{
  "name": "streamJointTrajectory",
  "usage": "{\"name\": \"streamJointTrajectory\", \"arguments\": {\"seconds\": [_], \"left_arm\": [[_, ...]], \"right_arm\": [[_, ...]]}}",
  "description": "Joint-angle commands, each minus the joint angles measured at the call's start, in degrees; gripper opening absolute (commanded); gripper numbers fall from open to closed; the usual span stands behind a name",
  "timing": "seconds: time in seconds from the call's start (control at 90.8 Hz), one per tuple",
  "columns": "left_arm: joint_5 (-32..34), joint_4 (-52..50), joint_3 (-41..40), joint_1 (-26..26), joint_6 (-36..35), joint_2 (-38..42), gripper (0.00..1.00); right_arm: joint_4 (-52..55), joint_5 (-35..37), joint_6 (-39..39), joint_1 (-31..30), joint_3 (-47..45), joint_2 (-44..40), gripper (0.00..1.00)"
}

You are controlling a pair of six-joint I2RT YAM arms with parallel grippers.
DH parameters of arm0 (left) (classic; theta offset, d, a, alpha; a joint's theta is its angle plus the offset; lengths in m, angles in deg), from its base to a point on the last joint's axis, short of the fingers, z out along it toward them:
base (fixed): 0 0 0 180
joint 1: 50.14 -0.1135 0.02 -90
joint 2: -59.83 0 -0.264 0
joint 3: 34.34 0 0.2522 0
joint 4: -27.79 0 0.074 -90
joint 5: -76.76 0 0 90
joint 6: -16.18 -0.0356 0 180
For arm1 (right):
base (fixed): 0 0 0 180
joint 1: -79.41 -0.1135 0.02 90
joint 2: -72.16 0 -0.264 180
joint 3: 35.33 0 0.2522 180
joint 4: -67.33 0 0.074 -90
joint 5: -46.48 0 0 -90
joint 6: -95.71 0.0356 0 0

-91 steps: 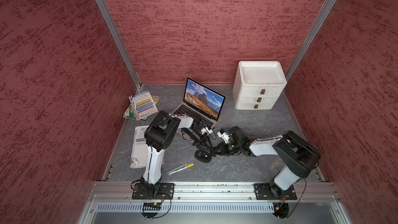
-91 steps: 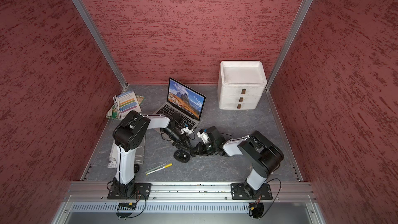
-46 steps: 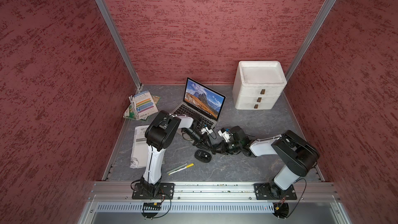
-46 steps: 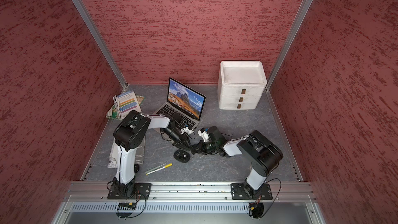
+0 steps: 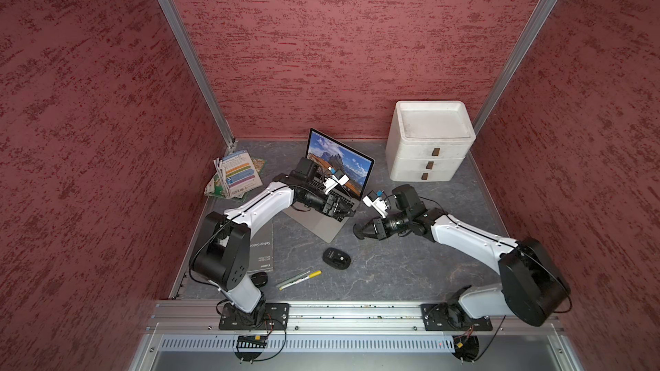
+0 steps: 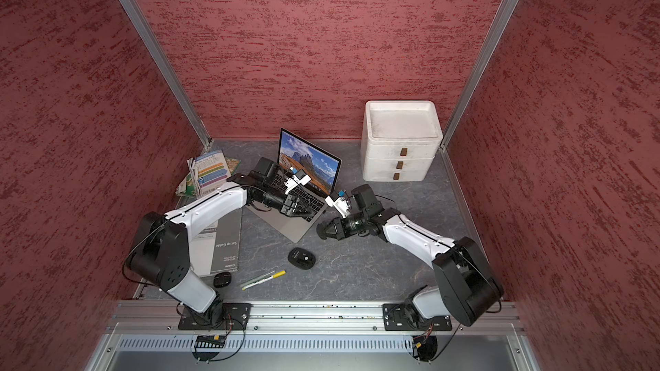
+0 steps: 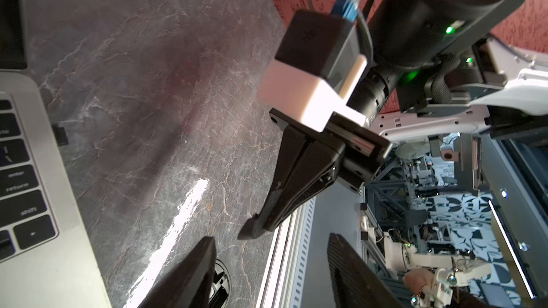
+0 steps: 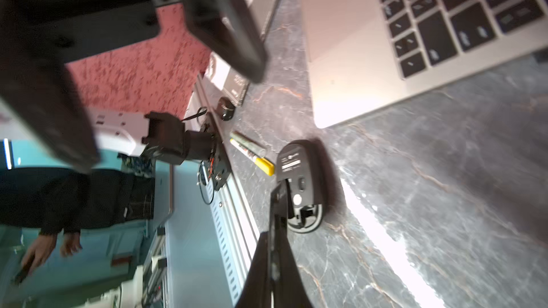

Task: Insert the wireless mouse receiver into the laptop
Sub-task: Pick up the lid from the center of the board.

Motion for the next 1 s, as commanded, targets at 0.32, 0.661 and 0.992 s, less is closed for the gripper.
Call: {"name": "streamJointTrajectory", "arguments": {"seconds": [0.32,0.661,0.992], "left_arm": [[-12.9,-3.4,-0.1,5.0,-3.7,2.3,0.61],[-12.6,-2.8,0.6,8.1,-2.7,-0.3,0.46],[-13.9,-3.5,0.8,9.2,-3.1,-2.1,0.23]], "right_arm": [[26.0,-12.0,-16.3,-0.2,9.4,1.0,0.0],[26.8,-14.2,-17.3,-0.4,10.5,1.1,0.0],[26.6,-14.6,-17.1,-0.4,10.6,0.6,0.0]]}}
